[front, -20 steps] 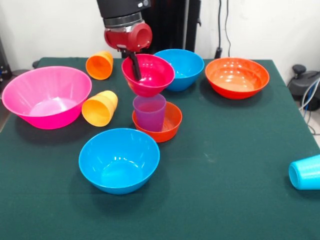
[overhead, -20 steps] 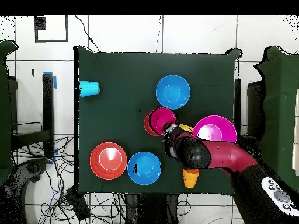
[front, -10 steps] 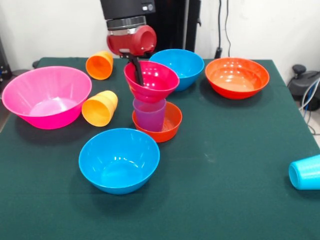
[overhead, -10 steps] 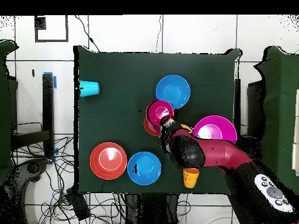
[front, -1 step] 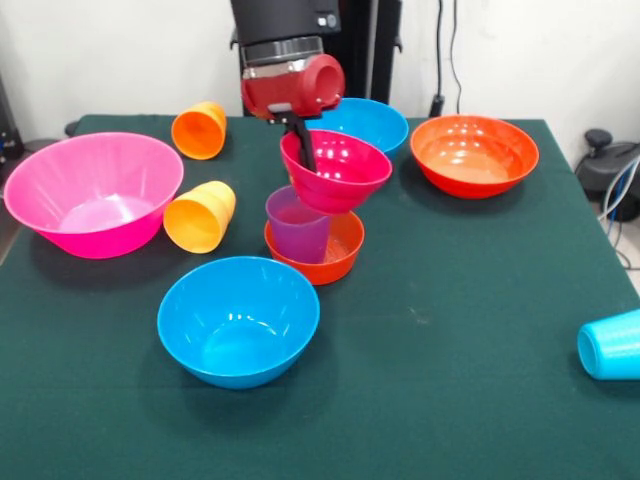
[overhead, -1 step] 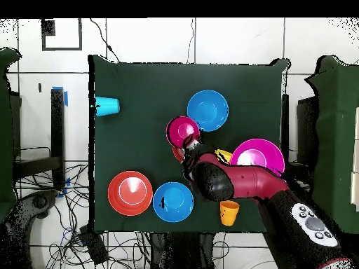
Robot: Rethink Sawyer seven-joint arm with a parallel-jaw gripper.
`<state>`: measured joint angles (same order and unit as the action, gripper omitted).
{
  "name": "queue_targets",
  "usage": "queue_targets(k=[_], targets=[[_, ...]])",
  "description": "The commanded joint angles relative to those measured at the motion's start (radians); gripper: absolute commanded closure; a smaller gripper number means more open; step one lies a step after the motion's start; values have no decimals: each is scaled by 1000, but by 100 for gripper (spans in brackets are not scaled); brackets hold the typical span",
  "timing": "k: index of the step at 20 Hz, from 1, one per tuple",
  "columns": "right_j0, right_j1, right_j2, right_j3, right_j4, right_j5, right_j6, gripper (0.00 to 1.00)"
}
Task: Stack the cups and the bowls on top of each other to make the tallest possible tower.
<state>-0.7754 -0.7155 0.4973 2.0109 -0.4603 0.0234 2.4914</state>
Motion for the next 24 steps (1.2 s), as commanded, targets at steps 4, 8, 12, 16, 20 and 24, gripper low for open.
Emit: queue_targets(k=[4,8,12,16,20,24], targets=[[98,115,-105,-78,-1,31,40,100],[100,76,-105,-83,3,126,-8,100],[100,49,-108,-85,1,190,-43,100],[90,-16,-90,-82,9,291,-85,100],[67,-37,-63,-87,8,328,-94,100],[54,-43,-51,-94,-7,340,-93,100]])
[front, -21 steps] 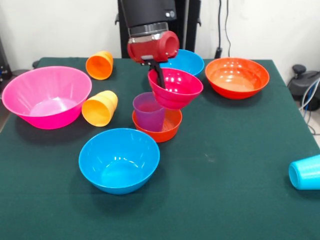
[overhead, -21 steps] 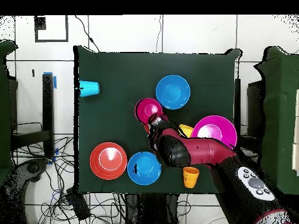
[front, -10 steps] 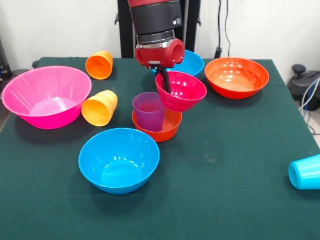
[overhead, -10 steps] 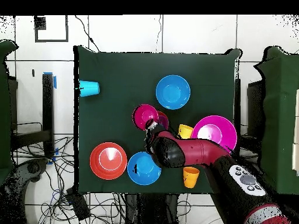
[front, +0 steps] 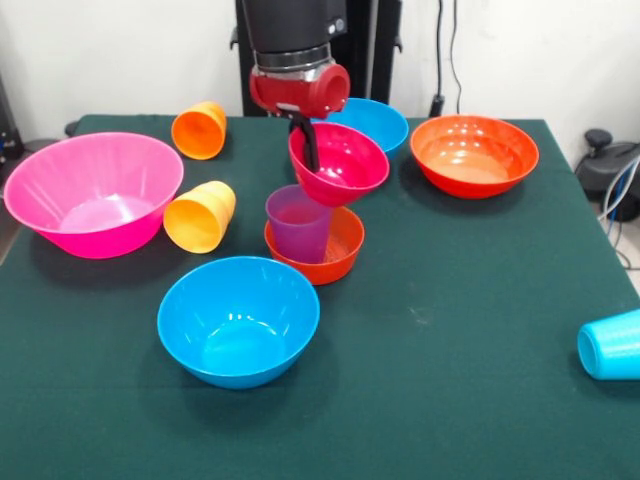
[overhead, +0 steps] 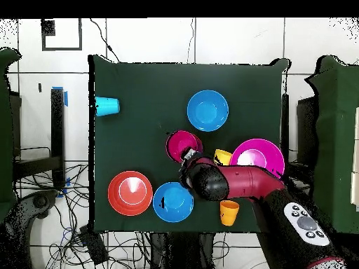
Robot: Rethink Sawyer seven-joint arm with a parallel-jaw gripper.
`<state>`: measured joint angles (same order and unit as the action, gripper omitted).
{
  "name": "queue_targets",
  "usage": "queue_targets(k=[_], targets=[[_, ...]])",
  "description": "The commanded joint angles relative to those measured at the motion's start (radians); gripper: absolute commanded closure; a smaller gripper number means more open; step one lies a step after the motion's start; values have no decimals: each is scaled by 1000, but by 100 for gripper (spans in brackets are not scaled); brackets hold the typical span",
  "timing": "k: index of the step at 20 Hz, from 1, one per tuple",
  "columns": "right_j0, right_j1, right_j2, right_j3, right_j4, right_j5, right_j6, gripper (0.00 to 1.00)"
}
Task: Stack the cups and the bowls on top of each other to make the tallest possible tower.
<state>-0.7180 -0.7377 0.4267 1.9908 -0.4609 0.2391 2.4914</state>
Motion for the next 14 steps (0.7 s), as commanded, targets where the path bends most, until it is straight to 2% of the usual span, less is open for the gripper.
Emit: queue_targets(k=[1,7,14], targets=[[-5,-25,21,-74,-6,129,-92,100],[-24,-27,40,-73,-12,122,-90,100],[-36,6,37,-67,-34,64,-71,100]])
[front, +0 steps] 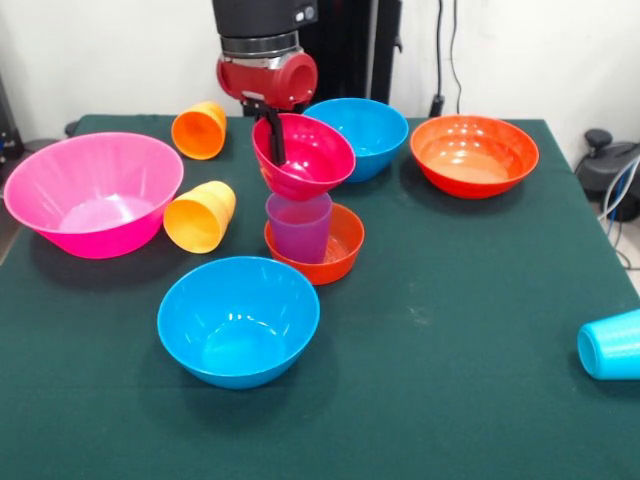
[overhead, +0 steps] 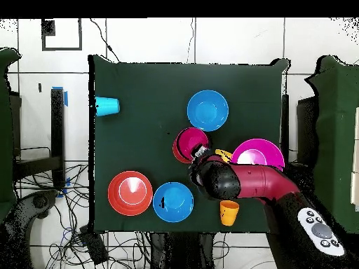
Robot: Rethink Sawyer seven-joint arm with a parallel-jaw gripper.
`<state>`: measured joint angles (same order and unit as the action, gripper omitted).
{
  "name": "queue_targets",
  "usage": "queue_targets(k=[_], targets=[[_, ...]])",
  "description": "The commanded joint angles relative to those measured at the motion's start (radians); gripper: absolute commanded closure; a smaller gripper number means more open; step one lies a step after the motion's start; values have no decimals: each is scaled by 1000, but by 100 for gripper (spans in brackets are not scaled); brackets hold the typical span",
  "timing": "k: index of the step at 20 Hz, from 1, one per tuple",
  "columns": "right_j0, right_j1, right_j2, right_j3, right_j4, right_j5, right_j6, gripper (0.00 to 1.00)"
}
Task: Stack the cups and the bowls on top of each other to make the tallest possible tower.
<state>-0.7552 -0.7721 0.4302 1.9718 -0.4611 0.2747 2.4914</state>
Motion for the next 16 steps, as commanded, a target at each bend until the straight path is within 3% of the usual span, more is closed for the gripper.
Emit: queue_targets(k=[1,11,16], targets=[[1,47,33,-48,-35,20,-67,100],[39,78,3,-44,-41,-30,-18,100],[49,132,-9,-66,-57,-69,-12,100]])
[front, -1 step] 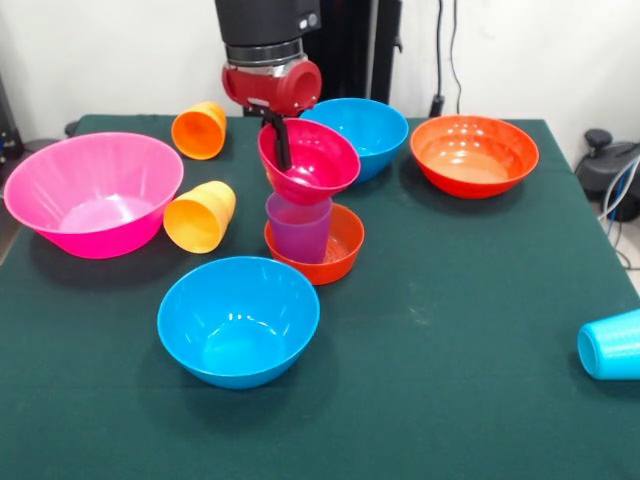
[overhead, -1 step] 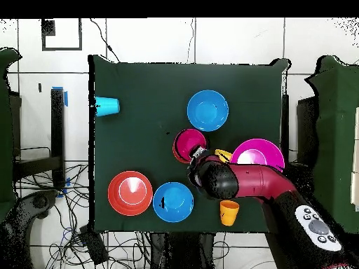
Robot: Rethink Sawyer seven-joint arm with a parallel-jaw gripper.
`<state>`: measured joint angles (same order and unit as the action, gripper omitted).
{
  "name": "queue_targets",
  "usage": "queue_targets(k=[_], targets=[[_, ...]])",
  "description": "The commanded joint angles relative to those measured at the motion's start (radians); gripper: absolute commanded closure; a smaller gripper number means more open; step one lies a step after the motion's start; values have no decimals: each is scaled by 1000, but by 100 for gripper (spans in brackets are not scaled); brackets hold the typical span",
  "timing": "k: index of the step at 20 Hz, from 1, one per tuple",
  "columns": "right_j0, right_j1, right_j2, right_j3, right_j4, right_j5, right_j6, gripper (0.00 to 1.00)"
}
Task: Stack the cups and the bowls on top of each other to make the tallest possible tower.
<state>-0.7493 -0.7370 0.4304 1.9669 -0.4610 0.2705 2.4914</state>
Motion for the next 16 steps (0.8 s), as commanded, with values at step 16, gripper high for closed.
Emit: queue_targets(k=[16], targets=[[79,324,-84,-242,-122,-148,-71,100]])
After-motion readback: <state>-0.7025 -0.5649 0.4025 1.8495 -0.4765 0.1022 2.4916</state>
